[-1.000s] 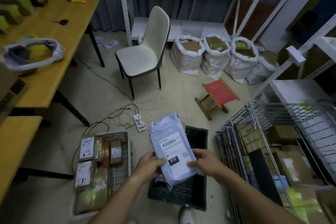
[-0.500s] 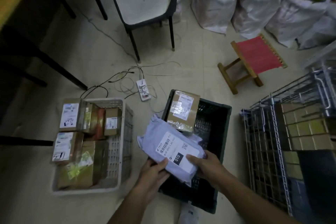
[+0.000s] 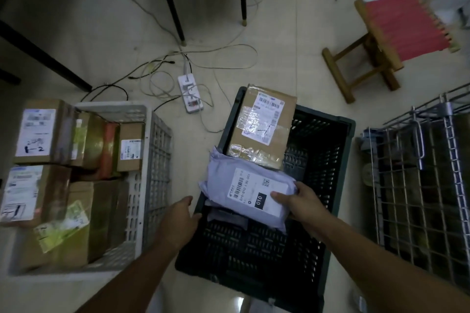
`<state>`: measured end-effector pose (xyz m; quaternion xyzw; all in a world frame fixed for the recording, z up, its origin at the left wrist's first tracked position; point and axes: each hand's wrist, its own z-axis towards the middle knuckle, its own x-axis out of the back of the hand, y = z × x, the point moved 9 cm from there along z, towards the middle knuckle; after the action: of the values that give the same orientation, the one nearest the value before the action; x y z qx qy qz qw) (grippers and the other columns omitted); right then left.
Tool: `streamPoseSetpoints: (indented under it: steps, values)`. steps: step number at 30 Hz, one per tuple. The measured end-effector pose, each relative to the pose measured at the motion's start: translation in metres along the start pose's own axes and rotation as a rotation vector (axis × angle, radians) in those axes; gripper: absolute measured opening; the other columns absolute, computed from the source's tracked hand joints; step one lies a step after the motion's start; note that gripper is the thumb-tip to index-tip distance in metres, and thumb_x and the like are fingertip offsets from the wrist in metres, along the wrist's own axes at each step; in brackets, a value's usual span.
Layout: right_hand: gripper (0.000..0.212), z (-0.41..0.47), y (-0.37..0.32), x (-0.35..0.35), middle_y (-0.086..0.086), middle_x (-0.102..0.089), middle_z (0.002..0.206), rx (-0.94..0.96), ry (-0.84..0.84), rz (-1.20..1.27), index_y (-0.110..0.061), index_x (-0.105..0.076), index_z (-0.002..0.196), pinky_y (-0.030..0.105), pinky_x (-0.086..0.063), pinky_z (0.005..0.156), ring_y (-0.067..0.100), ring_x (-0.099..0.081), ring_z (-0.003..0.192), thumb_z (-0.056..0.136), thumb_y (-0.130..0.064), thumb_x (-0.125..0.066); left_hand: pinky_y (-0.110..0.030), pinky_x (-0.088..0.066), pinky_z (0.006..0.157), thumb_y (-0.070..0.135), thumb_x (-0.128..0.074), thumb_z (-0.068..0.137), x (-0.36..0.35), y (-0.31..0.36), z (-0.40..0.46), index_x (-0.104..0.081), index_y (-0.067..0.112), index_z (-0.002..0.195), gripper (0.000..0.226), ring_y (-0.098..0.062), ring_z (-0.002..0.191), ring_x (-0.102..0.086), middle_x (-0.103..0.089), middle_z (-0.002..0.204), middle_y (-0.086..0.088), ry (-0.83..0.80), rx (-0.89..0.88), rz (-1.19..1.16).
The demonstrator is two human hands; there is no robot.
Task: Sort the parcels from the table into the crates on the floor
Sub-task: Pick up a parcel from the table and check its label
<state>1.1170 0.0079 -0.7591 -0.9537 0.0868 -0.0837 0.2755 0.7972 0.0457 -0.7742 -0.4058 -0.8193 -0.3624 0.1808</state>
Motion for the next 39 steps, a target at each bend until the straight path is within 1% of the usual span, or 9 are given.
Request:
streamPoseSetpoints:
  steps: [4,9,13,17,21,25,28,32,39]
  values:
    - [0.044,0.017,0.011,-0.001,0.009,-0.075,0.112,0.003,0.047,0.011,-0.012,-0.063,0.127,0.047,-0.061,0.086,0.028,-0.074,0.096,0.086,-0.006,-0.079,-0.029,-0.058,0.075,0.005,-0.059,0.091,-0.016,-0.007,0.012,-0.071,0.024,0.105,0.027,-0.011,0.083,-0.07,-0.076,0.099,0.002,-0.003,-0.102,0.05]
    - [0.044,0.023,0.016,0.0,0.009,-0.073,0.113,0.04,0.155,-0.049,-0.011,-0.064,0.127,0.051,-0.059,0.091,0.028,-0.073,0.096,0.086,-0.011,-0.079,-0.007,-0.034,0.051,-0.001,-0.057,0.09,-0.016,-0.003,0.011,-0.073,0.021,0.099,0.028,-0.003,0.065,-0.061,-0.075,0.087,0.004,0.042,-0.137,0.126]
    - [0.048,0.021,0.012,0.002,0.006,-0.072,0.117,0.055,0.236,-0.141,-0.015,-0.064,0.128,0.05,-0.058,0.093,0.026,-0.07,0.1,0.084,-0.022,-0.081,-0.008,-0.038,0.055,-0.001,-0.058,0.09,-0.016,-0.002,0.012,-0.072,0.025,0.104,0.033,-0.006,0.072,-0.064,-0.074,0.091,0.008,0.02,-0.163,0.126]
    - [0.059,0.003,-0.002,0.005,0.007,-0.066,0.13,0.049,0.244,-0.224,-0.012,-0.056,0.136,0.043,-0.054,0.099,0.029,-0.066,0.112,0.085,-0.026,-0.081,-0.027,-0.055,0.073,0.006,-0.061,0.093,-0.009,0.001,0.004,-0.073,0.008,0.102,0.016,-0.016,0.083,-0.068,-0.075,0.099,-0.006,-0.021,-0.125,0.14]
    - [0.062,-0.042,-0.026,0.013,0.01,-0.061,0.138,0.026,0.21,-0.411,-0.009,-0.049,0.144,0.032,-0.048,0.093,0.03,-0.061,0.12,0.09,-0.023,-0.075,-0.023,-0.051,0.074,0.024,-0.061,0.097,0.021,0.038,-0.035,-0.067,0.009,0.098,0.016,-0.018,0.094,-0.065,-0.068,0.099,-0.004,-0.111,-0.135,0.263]
    - [0.053,-0.119,-0.081,0.01,0.009,-0.061,0.139,0.098,0.112,-0.7,-0.013,-0.05,0.143,0.025,-0.044,0.082,0.026,-0.061,0.119,0.094,-0.026,-0.067,-0.028,-0.045,0.093,0.04,-0.046,0.103,0.073,0.098,-0.102,-0.054,0.011,0.134,0.043,-0.023,0.122,-0.057,-0.06,0.136,-0.007,-0.204,-0.16,0.48]
    - [0.055,-0.19,-0.128,0.002,0.007,-0.058,0.142,0.176,0.015,-0.905,-0.015,-0.045,0.146,0.026,-0.047,0.088,0.024,-0.059,0.122,0.097,-0.033,-0.062,-0.029,-0.045,0.092,0.041,-0.044,0.104,0.116,0.151,-0.167,-0.047,0.015,0.14,0.045,-0.023,0.124,-0.055,-0.055,0.14,-0.007,-0.224,-0.217,0.524]
    - [0.043,-0.29,-0.188,-0.013,0.006,-0.065,0.132,0.346,-0.055,-1.067,-0.019,-0.055,0.135,0.03,-0.052,0.09,0.022,-0.063,0.115,0.093,-0.027,-0.058,-0.022,-0.033,0.078,0.031,-0.046,0.104,0.18,0.218,-0.259,-0.049,0.012,0.137,0.039,-0.021,0.123,-0.052,-0.052,0.141,-0.006,-0.155,-0.333,0.487]
    - [0.037,-0.46,-0.277,-0.056,0.008,-0.06,0.131,0.65,-0.036,-1.372,-0.016,-0.052,0.131,0.032,-0.05,0.087,0.027,-0.058,0.116,0.096,-0.029,-0.053,-0.033,-0.042,0.099,0.043,-0.048,0.1,0.297,0.261,-0.386,-0.039,0.012,0.142,0.053,-0.024,0.131,-0.045,-0.044,0.146,-0.007,0.065,-0.38,0.503]
